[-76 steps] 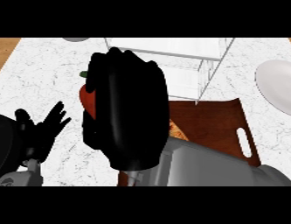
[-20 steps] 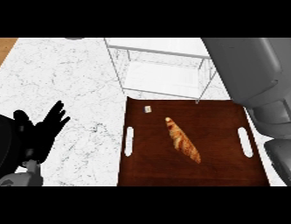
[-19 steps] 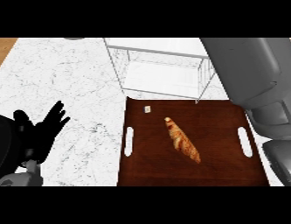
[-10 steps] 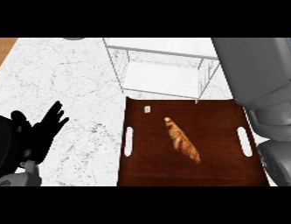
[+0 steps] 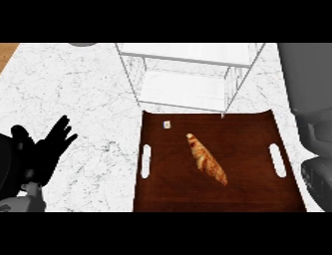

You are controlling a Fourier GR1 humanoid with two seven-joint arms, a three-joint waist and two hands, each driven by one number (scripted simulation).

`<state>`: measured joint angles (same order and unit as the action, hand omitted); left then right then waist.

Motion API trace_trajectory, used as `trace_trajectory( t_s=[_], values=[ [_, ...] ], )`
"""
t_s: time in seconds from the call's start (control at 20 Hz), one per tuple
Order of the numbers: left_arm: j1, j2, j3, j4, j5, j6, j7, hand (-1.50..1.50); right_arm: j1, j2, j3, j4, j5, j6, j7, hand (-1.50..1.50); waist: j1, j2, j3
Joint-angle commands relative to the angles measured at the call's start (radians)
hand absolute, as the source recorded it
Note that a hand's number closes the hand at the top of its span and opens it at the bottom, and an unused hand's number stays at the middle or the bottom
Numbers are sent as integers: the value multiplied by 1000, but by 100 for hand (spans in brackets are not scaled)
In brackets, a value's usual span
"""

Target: Pick the bell pepper from the tray and place it in the tiered shelf

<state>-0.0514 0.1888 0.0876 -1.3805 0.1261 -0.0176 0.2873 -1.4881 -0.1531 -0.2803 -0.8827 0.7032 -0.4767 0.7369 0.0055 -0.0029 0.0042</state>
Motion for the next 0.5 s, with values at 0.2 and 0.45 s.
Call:
trace_trajectory(
  t_s=[0.2,0.45],
  values=[
    [-4,-16,2,31,-11,21,18,0,83,-125,-22,-125,81,-80,115,-150,-20,-2,-4],
    [18,-30,5,50,-24,34,-16,0,179,-219,-91,-321,9,32,198,-150,-38,-7,-4]
  ],
)
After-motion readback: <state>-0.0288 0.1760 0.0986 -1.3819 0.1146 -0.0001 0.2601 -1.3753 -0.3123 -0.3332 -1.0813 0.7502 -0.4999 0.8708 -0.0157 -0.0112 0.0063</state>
